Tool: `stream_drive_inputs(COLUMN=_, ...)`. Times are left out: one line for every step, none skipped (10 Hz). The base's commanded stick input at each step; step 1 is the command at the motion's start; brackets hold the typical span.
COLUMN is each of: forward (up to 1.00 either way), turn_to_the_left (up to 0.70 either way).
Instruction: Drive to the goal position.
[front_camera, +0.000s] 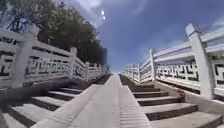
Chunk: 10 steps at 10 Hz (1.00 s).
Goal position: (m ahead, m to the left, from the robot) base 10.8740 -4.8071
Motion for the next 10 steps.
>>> stream_drive_inputs(forward=0.45, turn_to_the_left=0.0)
stream_drive_inputs(forward=0.45, turn_to_the_left=0.0)
stream_drive_inputs(forward=0.45, turn_to_the_left=0.0)
stream_drive_inputs(forward=0.45, turn_to_the_left=0.0)
stream_drive_inputs(forward=0.45, turn_to_the_left=0.0)
stream_drive_inputs(forward=0.45, turn_to_the_left=0.0)
stream_drive_inputs(forward=0.45, turn_to_the_left=0.0)
stream_drive_inputs(forward=0.45, turn_to_the_left=0.0)
stream_drive_inputs(forward=0.45, turn_to_the_left=0.0)
stream_drive_inputs(forward=0.45, turn_to_the_left=0.0)
